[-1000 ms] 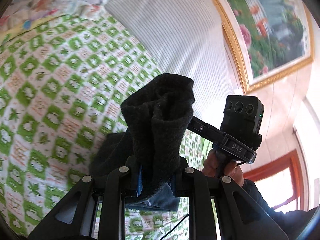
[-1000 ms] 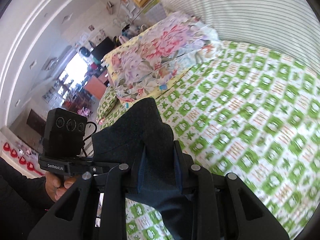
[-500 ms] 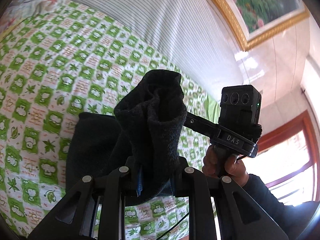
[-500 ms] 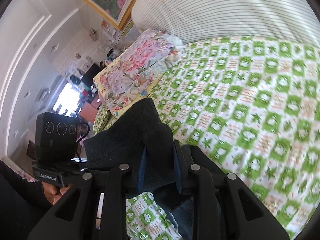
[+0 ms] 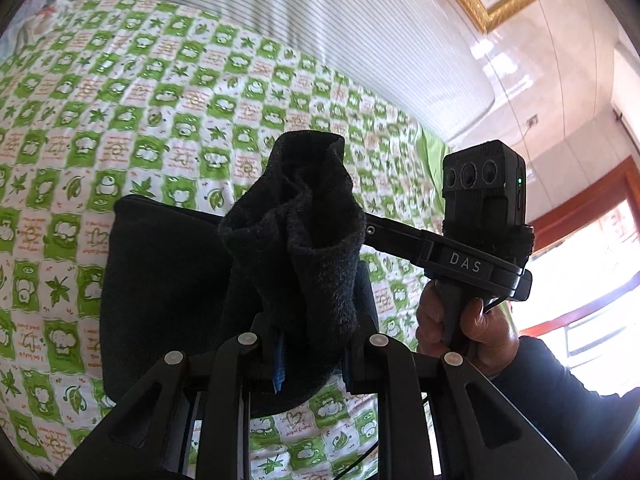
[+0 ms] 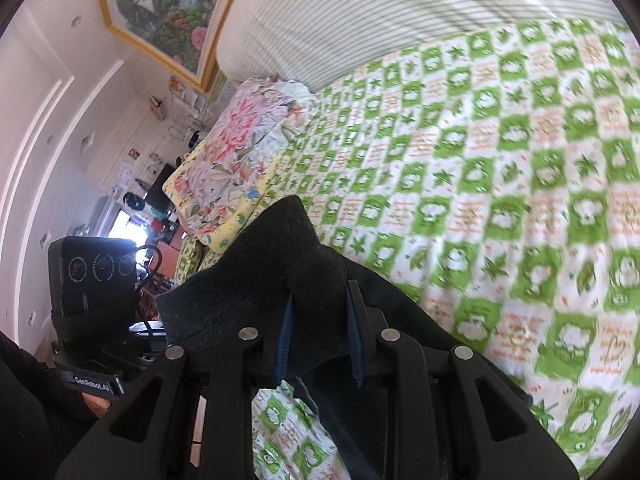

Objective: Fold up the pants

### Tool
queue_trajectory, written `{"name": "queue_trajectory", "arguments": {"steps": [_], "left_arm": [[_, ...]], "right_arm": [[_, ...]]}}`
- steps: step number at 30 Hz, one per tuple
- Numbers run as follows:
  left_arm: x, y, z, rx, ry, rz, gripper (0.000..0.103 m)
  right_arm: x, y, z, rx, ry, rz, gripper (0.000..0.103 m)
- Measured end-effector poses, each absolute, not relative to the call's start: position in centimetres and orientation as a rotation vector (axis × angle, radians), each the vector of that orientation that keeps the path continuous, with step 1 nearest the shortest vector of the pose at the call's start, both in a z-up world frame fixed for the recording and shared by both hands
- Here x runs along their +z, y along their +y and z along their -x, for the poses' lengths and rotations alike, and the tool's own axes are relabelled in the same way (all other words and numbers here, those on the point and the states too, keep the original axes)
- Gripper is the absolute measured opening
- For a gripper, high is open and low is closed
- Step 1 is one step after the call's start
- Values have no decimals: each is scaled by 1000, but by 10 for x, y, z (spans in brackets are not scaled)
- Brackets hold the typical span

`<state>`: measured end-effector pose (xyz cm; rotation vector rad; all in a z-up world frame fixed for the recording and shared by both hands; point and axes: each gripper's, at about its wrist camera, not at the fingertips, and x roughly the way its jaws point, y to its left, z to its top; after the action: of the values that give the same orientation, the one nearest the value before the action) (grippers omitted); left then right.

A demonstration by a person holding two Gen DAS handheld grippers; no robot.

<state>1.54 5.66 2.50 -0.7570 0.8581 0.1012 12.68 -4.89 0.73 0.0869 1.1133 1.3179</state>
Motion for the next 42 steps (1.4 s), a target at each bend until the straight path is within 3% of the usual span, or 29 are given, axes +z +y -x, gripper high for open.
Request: {"name": "queue_trajectory", "arguments": {"steps": [16, 19, 21, 32, 42], "left_arm": [[4, 29, -49, 70, 956, 632, 25], [1, 23, -55, 56, 968, 606, 30], [0, 18, -60, 44, 973, 603, 39], [-2, 2, -66, -18, 986, 603, 52], [12, -1, -57, -79, 949, 638, 58]], "right_arm": [[-17, -84, -133, 1200, 1147, -128, 32], [-20, -93, -135, 1177, 1151, -141, 32], [-21, -99, -136, 1158, 1157, -145, 32], [-20, -132, -134, 1060, 1152, -186, 33], [-2, -168, -133, 933, 1112, -243, 63]]}}
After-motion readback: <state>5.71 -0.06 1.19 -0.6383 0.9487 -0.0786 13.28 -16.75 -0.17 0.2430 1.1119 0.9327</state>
